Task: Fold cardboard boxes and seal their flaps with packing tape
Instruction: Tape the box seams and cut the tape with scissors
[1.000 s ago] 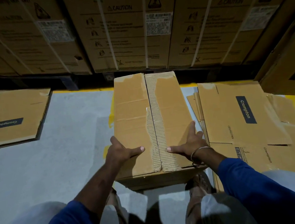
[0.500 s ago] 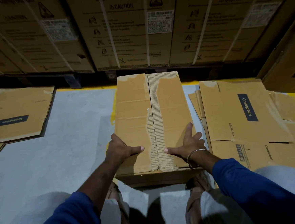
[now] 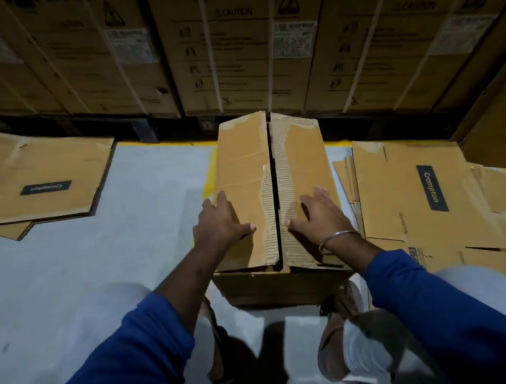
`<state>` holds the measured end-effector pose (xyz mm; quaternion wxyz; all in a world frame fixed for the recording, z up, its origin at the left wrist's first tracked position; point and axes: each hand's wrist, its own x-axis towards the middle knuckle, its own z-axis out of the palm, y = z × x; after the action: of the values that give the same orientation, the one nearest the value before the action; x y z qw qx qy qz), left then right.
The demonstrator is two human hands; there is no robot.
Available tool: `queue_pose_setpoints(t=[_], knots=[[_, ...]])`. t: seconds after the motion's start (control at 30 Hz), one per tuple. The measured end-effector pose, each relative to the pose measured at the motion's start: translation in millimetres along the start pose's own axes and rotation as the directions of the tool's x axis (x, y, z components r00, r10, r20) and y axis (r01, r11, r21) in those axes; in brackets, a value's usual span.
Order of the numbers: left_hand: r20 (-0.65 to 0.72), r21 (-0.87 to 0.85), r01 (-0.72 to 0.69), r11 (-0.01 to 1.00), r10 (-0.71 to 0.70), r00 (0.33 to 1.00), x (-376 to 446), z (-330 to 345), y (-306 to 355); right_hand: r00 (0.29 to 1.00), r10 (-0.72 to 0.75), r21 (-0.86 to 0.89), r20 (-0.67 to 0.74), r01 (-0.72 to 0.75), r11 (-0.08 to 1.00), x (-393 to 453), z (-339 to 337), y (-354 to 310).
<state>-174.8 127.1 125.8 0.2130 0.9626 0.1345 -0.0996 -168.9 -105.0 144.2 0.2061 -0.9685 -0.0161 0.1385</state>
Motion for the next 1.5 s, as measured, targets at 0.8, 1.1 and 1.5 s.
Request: queue_pose_setpoints(t=[0.8,1.1,1.5], knots=[[-0.156,0.019,0.315,0.949,-0.309,0.938,-341.9,-284.5,-253.0,0.522,-0.844,0.232,0.118,0.812,0.535,-219.2,44.9,-336.9],[-0.280,0.176,0.520,0.836,-0.463,0.841,-384.8,-284.7,-350.0,0.341,-0.926,0.260,0.162,0.890,0.373,-256.1,134.0,-403.1],[0.144,0.274,0.559,0.782,-0.608,0.781,-336.9,-288.6,-356.4,0.450,-0.891,0.071,0.058,0.889,0.453,-285.9,186.9,-449.2]])
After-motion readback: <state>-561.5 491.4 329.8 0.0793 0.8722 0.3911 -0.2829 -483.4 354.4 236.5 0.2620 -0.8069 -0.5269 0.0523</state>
